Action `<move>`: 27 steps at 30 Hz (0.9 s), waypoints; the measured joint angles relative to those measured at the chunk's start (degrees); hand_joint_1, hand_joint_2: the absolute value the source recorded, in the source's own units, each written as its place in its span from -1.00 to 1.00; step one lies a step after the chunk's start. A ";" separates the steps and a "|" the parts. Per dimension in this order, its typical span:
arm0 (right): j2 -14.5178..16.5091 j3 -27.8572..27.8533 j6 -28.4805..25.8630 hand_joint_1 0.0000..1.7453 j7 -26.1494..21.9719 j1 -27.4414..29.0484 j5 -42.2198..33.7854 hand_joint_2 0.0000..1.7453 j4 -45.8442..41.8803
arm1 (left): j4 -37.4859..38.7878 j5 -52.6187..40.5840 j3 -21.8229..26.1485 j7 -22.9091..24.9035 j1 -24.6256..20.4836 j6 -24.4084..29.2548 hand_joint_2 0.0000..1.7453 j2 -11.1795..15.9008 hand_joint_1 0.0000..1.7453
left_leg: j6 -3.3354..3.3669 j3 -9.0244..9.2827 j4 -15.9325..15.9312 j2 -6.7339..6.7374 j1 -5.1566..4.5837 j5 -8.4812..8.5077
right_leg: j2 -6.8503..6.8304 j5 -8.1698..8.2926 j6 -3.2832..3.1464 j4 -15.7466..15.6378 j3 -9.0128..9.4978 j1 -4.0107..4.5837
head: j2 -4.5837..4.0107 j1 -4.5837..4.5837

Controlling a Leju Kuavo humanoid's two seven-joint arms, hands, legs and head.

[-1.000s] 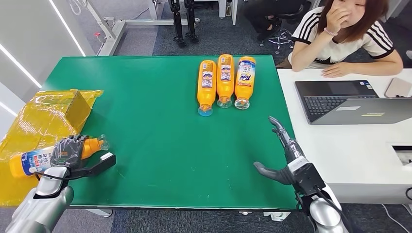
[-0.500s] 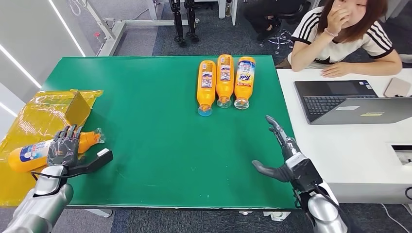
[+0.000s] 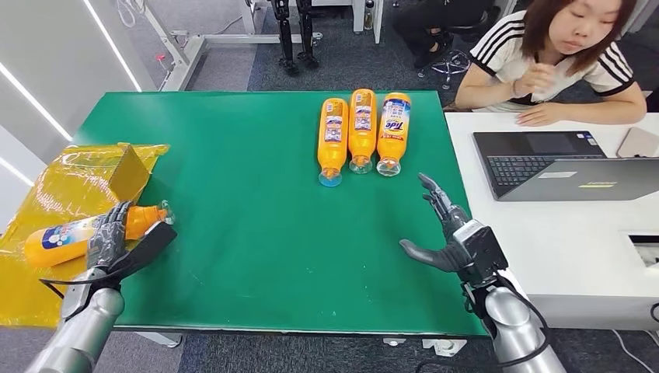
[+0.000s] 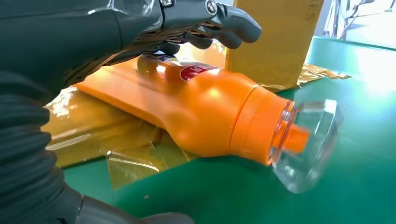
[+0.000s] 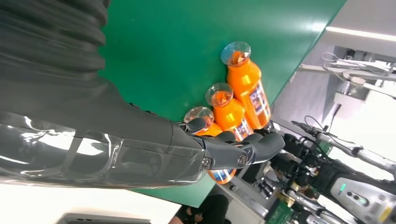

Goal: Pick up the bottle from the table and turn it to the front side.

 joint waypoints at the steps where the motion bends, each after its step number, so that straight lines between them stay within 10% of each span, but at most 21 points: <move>1: 0.00 0.01 -0.03 -1.00 -0.04 -0.04 -0.06 1.00 0.33 | -0.55 1.44 0.14 -0.69 0.20 -0.95 1.00 -0.14 -1.00 | -0.01 0.01 -0.01 -0.03 0.00 0.02 | -0.02 0.00 0.00 0.00 0.02 0.00 | 0.00 0.01; 7: 0.00 0.02 -0.56 -1.00 -0.66 -0.27 -0.37 1.00 2.26 | -11.08 17.96 -0.53 -3.36 3.49 -14.36 1.00 -1.39 -1.00 | 0.00 0.08 -0.01 -0.22 0.00 0.12 | -0.16 -0.01 0.01 0.00 0.15 0.00 | 0.00 0.01; 15: 0.34 0.03 -1.73 -1.00 -1.90 0.42 0.43 1.00 3.31 | -26.65 29.47 -4.62 -3.61 6.81 -15.33 1.00 -1.45 -1.00 | -0.03 -0.23 0.09 -0.17 0.08 0.23 | -0.08 0.09 -0.05 0.01 -0.21 0.05 | 0.00 0.02; 27: 2.45 0.10 -4.21 -1.00 -3.23 3.37 2.54 1.00 -0.14 | -37.25 43.21 -19.63 -0.50 -11.06 -19.42 1.00 -5.71 -1.00 | -0.01 -0.47 0.12 -0.08 0.01 0.26 | 0.01 0.21 -0.01 -0.01 -0.46 0.02 | 0.00 0.01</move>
